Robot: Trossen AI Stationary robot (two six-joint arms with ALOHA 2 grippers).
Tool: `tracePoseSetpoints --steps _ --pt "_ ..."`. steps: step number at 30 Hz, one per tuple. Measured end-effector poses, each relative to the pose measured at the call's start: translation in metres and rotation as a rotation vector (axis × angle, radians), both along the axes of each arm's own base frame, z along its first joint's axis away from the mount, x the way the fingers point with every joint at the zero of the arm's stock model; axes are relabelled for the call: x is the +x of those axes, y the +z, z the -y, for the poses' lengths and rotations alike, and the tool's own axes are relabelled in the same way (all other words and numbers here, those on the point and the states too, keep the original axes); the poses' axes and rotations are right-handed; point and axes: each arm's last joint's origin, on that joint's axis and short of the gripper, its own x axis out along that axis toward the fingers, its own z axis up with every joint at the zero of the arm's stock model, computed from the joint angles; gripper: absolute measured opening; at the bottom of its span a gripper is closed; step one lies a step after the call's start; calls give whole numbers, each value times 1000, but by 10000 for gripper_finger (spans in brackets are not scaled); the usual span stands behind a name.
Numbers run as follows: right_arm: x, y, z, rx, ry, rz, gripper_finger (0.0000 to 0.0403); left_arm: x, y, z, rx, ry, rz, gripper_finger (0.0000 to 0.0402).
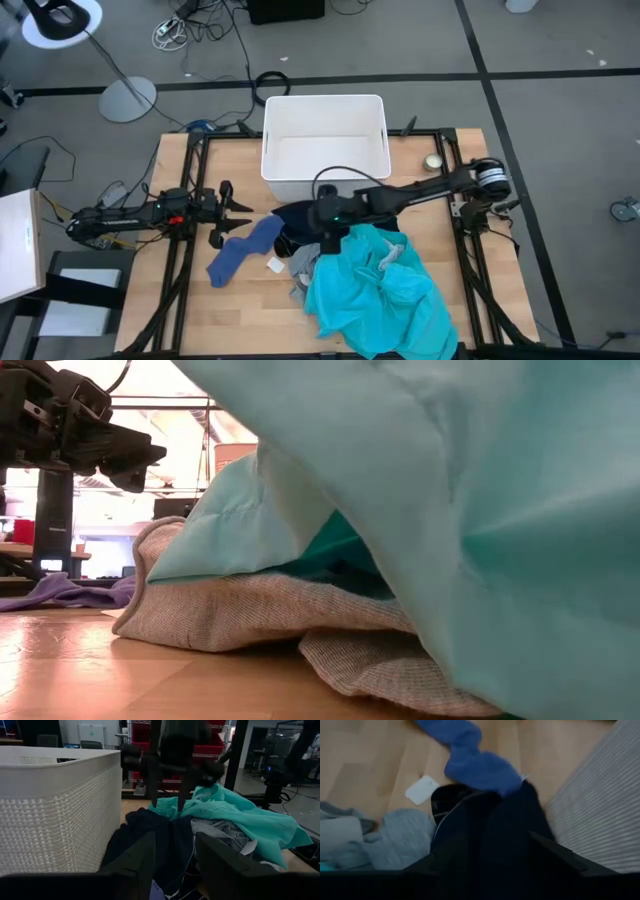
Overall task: Sort clothes
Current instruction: Put the black underwear into the white bin
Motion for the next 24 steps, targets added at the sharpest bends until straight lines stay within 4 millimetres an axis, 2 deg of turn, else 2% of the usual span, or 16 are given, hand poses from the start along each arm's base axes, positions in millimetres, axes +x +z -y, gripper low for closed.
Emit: tracePoseSetpoints --steps 8,12,15,19,24 --pt "15 -48 -2 -5 -14 -118 227 0 0 0 0 0 0 147" --pt "17 -64 1 -20 -146 -140 218 0 0 0 0 0 0 147" --pt "17 -63 2 -1 -170 -139 163 0 0 0 0 0 -1 147" --pt "11 -48 3 -2 -166 -124 31 0 0 0 0 0 0 147" --pt "1 -14 3 7 -180 -42 7 0 0 0 0 0 0 147"
